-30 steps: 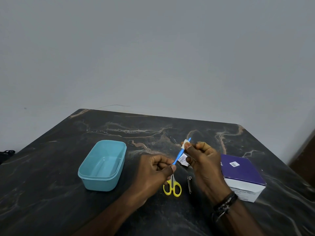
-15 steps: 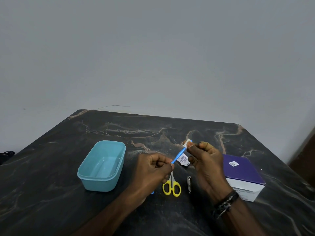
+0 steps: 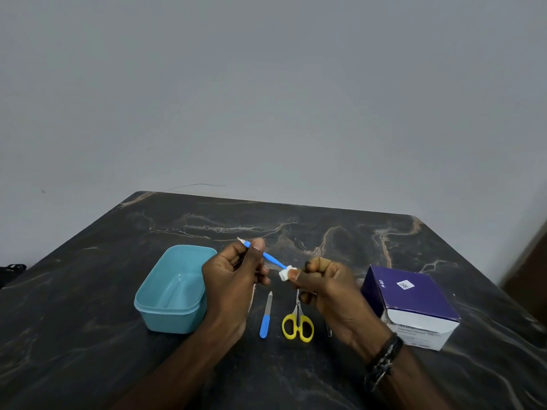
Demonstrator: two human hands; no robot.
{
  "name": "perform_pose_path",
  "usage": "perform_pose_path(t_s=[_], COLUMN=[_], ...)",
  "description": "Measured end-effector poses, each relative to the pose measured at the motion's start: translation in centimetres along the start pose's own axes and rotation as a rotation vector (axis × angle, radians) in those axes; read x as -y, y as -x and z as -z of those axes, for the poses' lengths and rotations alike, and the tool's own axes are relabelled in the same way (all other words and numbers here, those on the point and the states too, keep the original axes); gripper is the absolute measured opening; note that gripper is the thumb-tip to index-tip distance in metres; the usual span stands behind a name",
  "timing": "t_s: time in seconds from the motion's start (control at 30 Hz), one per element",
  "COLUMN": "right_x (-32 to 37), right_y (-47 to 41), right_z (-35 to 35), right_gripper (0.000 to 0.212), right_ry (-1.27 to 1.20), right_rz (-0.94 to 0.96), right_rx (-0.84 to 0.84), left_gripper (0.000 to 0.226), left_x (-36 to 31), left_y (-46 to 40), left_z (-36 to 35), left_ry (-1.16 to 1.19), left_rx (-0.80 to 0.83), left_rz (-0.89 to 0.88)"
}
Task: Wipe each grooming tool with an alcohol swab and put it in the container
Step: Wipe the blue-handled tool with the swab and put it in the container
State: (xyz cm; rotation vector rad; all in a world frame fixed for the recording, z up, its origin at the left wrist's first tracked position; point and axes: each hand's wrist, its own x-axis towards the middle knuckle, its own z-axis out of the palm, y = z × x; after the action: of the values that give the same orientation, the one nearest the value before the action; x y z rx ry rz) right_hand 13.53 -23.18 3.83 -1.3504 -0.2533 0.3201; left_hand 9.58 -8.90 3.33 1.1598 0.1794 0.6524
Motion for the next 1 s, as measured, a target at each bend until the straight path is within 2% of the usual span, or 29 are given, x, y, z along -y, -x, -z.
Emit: perform_pose_path(t_s=[0.37, 0.57, 1.0], right_x=[-0.32, -0.44, -0.19], right_y=[0.34, 0.35, 0.61], right_z=[-0.58, -0.65, -0.84], right_gripper=[0.026, 0.025, 0.021], right_ry=[0.100, 0.147, 0.121], right_rz=[0.014, 0.028, 0.082], right_rx=[0.086, 0.043, 0.109], left_gripper=[0.014, 0.011, 0.008], left_x=[0.25, 0.13, 0.84], left_y=[0.05, -0.31, 0.08], left_z=[-0.02, 0.04, 0.24], left_ry=[-0.032, -0.026, -0.175], left_rx=[-0.052, -0.113, 0.031], left_rz=[-0.043, -0.087, -0.048])
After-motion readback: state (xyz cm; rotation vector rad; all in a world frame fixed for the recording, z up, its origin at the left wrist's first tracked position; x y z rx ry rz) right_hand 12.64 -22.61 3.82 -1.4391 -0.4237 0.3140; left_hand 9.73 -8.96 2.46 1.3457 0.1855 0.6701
